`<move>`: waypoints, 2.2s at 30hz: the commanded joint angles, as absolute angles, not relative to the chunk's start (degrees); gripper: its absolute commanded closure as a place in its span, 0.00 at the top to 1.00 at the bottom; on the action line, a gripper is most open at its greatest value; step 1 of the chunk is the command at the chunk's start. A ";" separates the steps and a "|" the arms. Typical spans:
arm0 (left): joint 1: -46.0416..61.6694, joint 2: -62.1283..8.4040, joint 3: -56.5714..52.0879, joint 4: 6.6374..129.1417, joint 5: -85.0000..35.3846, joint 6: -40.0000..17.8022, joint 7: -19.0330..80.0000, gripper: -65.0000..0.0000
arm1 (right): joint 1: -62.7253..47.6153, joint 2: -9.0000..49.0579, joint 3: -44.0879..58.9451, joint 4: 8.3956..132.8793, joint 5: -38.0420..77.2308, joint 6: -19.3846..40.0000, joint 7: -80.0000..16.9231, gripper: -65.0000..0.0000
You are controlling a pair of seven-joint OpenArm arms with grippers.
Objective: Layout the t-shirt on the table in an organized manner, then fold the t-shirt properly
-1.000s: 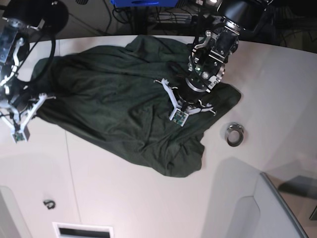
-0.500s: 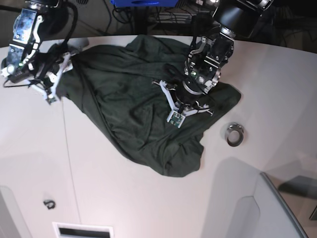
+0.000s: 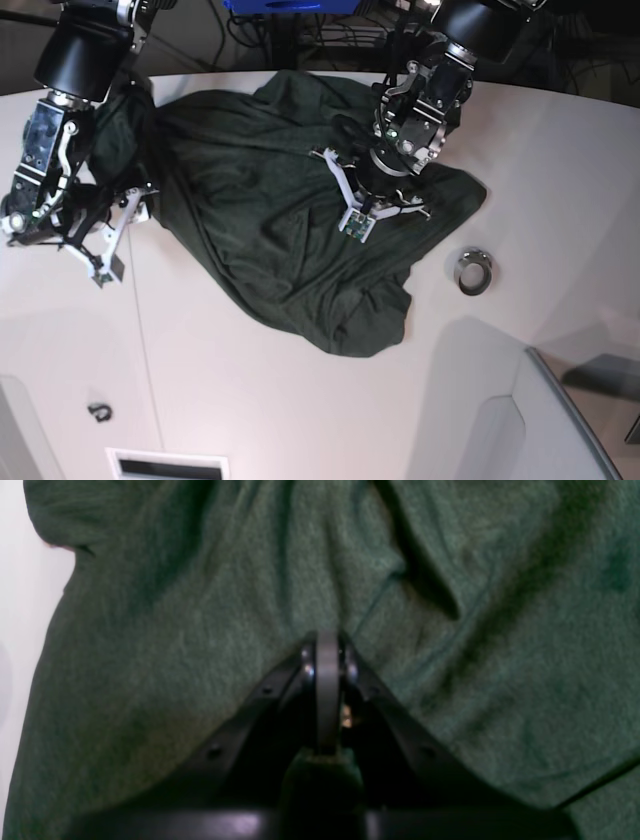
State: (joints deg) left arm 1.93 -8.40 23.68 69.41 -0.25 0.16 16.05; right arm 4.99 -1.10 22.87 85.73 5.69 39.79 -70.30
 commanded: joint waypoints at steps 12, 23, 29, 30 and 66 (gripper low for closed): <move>2.07 -8.40 23.69 70.37 -0.13 0.31 16.04 0.00 | 7.69 -0.57 22.81 76.44 5.85 40.00 -62.90 0.59; 2.95 -9.19 23.25 70.29 -0.13 0.31 15.87 0.00 | 7.96 -0.57 23.25 76.97 5.85 40.00 -63.43 0.01; 3.91 -9.98 23.16 70.46 -0.22 0.31 15.78 0.00 | 9.19 -0.57 23.08 82.42 5.76 40.00 -63.52 0.01; 3.91 -10.07 23.16 70.46 -0.22 0.31 15.78 0.00 | 9.89 -0.40 22.99 83.56 5.76 39.87 -63.52 0.01; 5.05 -10.07 23.87 81.89 -0.13 0.31 21.76 0.00 | 22.55 10.51 29.41 83.91 6.20 20.62 -53.14 0.66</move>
